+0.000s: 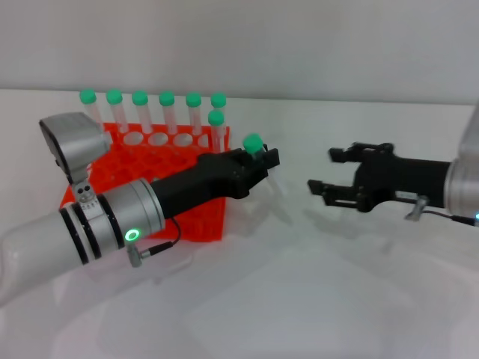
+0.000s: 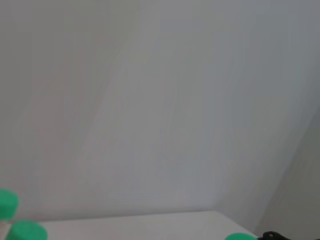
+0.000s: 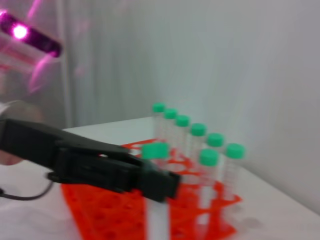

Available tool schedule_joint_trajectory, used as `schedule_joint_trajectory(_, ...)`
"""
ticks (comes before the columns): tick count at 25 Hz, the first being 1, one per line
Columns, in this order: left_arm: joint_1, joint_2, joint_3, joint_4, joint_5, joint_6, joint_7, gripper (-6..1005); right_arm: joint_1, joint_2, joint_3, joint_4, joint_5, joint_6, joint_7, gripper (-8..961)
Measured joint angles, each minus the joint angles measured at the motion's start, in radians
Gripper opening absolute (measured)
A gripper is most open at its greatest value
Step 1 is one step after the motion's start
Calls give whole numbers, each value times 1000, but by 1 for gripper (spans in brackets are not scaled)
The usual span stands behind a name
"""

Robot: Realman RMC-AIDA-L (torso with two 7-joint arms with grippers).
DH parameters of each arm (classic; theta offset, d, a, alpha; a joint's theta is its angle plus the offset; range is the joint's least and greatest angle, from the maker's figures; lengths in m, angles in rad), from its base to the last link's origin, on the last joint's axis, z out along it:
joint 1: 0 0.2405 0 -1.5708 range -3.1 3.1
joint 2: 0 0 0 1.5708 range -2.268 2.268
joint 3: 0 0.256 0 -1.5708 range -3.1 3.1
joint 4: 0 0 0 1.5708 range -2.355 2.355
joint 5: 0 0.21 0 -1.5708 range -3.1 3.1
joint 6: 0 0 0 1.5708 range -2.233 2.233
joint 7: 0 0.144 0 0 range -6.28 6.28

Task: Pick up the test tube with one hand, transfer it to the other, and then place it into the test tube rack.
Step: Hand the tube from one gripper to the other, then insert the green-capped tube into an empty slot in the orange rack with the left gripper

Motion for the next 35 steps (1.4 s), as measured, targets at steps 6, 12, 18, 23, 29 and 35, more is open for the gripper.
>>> schedule_joint_trajectory(6,111,5,-3,158,2,0,93,211,-51,-2,108,20,0,3,-7,782)
schedule_joint_trajectory(12,267,2,-8,341,-1,-32,186,215,-75,-3,187,74,0,3,-26,861)
schedule_joint_trajectory(18,344,1,-42,391,-26,-76,259,220,-79,-3,230,123,2,1,-52,859)
schedule_joint_trajectory(23,343,2,-91,390,-27,-108,273,224,-68,-4,242,148,3,-4,-64,859)
schedule_joint_trajectory(29,308,9,-121,394,-6,-205,273,229,-66,-4,243,151,3,-8,-64,859)
schedule_joint_trajectory(35,264,9,-129,390,20,-265,274,234,-66,-3,244,152,3,-16,-64,859)
